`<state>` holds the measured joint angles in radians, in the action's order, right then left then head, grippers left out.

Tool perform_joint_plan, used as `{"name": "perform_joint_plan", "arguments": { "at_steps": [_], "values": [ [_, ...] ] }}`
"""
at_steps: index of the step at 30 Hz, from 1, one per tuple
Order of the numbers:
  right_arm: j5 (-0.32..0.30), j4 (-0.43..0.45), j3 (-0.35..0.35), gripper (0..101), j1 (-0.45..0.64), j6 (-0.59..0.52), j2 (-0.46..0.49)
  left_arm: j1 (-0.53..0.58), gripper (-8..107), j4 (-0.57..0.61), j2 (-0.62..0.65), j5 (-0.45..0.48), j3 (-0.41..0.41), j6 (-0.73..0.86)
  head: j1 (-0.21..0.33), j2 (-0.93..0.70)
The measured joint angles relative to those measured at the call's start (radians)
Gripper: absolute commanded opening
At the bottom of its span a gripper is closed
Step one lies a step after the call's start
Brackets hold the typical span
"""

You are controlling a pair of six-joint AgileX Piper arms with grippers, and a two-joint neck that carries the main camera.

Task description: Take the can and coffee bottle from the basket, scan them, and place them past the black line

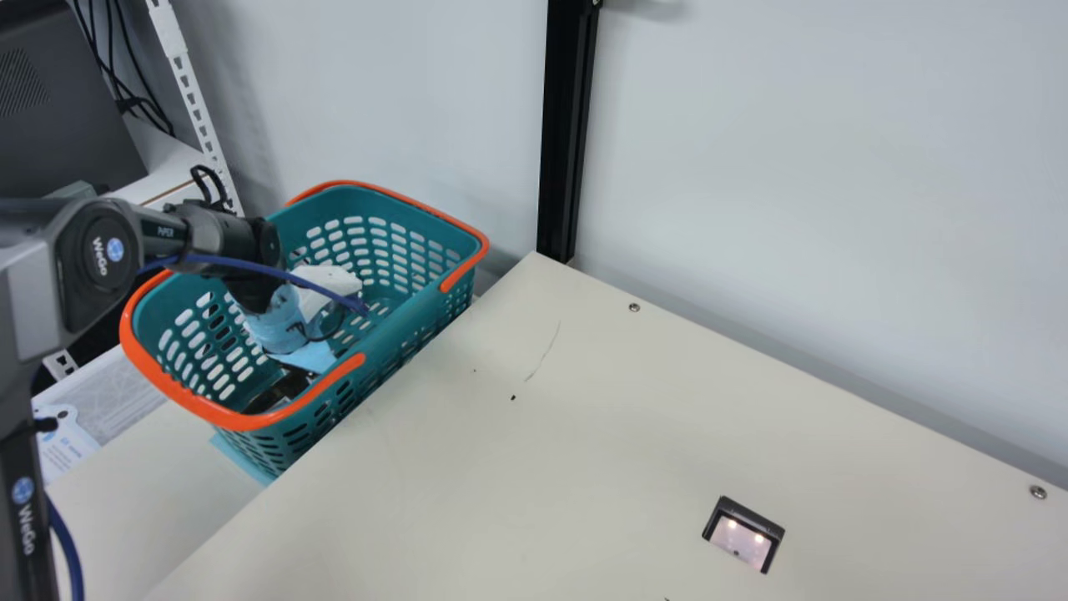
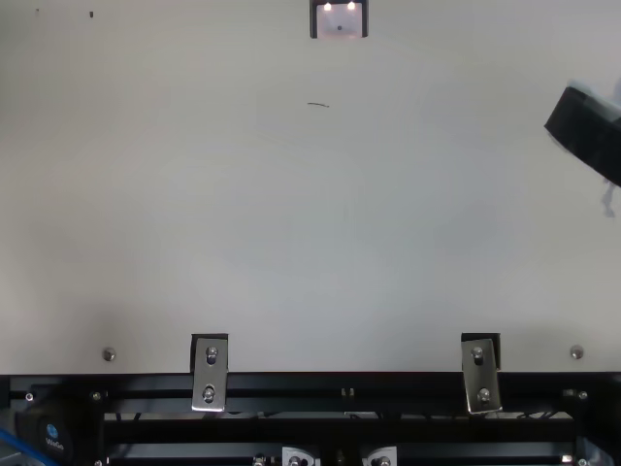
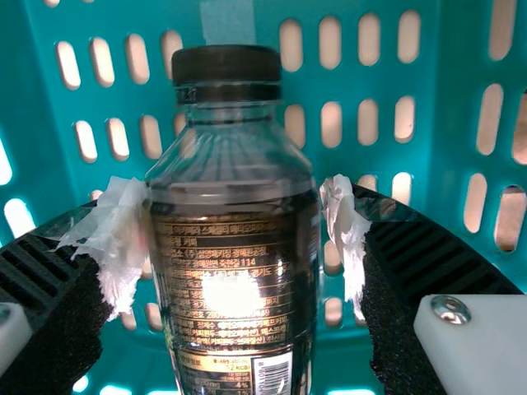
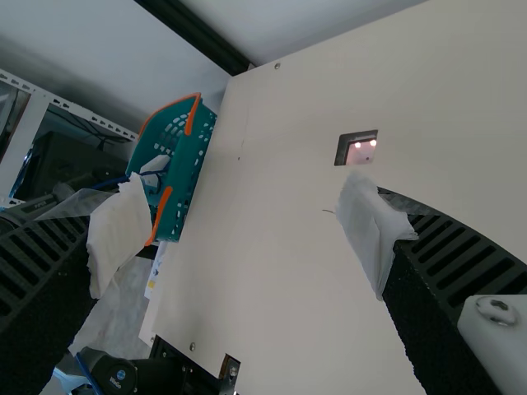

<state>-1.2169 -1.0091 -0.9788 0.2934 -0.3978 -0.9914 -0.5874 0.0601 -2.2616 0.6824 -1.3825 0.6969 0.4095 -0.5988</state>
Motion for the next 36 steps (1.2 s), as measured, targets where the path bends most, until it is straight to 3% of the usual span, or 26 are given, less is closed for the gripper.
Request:
{"name": "perform_joint_plan", "arguments": {
  "at_steps": [4,5,6,14,21,30,36],
  "values": [
    [0.000,0.000,0.000,101,0.000,0.000,0.000,-0.004,90,-0.006,0.000,0.004,0.004,0.000,-0.005,0.000],
    [0.000,0.000,0.000,101,0.000,0.000,0.000,-0.005,24,-0.006,0.000,0.004,0.004,0.002,0.000,0.000],
    [0.000,0.000,0.000,101,0.000,0.000,0.000,-0.007,10,-0.006,0.002,0.004,0.006,0.002,0.000,0.000],
    [0.000,0.000,0.000,101,0.000,0.000,0.000,-0.011,10,0.045,0.040,-0.044,0.022,0.023,0.000,0.000],
    [0.000,0.000,0.000,101,0.000,0.000,0.000,-0.007,10,0.137,0.178,-0.130,0.072,0.078,0.000,0.000],
    [0.000,0.000,0.000,101,0.000,0.000,0.000,0.021,10,0.486,0.438,-0.235,0.138,0.245,0.000,0.000],
    [0.000,0.000,0.000,101,0.000,0.000,0.000,0.049,10,0.746,0.599,-0.220,0.179,0.328,0.000,0.000]
  ]
}}
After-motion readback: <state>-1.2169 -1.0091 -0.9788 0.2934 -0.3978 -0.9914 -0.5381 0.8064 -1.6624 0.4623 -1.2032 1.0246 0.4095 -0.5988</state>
